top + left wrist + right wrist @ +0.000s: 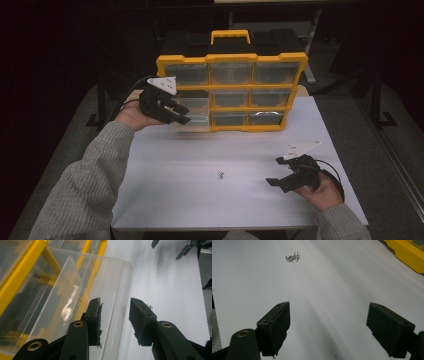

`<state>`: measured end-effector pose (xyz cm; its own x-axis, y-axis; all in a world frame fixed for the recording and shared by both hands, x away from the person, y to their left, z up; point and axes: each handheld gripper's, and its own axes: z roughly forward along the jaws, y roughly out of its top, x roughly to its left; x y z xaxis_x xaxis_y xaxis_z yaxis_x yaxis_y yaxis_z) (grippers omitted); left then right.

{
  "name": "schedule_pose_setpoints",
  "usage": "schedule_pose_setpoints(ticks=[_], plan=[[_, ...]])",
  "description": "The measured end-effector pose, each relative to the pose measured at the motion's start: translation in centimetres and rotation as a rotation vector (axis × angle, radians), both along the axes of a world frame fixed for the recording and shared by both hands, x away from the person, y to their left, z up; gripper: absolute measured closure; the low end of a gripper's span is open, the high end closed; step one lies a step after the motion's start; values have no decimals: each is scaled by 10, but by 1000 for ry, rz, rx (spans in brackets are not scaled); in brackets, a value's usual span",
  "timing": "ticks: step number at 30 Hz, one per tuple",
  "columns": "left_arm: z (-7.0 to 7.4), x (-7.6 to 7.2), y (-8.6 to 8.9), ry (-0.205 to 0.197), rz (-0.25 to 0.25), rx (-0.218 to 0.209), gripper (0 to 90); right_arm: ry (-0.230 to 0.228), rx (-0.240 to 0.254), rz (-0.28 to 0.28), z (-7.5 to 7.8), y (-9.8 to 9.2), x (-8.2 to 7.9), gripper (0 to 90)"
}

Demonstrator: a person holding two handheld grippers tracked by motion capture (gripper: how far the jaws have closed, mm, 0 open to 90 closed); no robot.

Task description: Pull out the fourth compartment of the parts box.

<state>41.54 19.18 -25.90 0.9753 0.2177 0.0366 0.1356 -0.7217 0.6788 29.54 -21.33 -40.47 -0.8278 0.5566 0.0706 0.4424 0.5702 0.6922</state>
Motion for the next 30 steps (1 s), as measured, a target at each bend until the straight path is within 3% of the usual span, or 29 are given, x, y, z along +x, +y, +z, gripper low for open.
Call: schedule_pose_setpoints(ticks=[12,21,30], plan=[[13,-8,11,-4,10,-78,590,11,1,-13,-2,0,4,179],[20,-21,13,9,14,-85,552,18,-8,-29,-4,-3,6,179],[22,-39,23,22,37,-125,498,19,-8,-51,-4,-7,5,178]])
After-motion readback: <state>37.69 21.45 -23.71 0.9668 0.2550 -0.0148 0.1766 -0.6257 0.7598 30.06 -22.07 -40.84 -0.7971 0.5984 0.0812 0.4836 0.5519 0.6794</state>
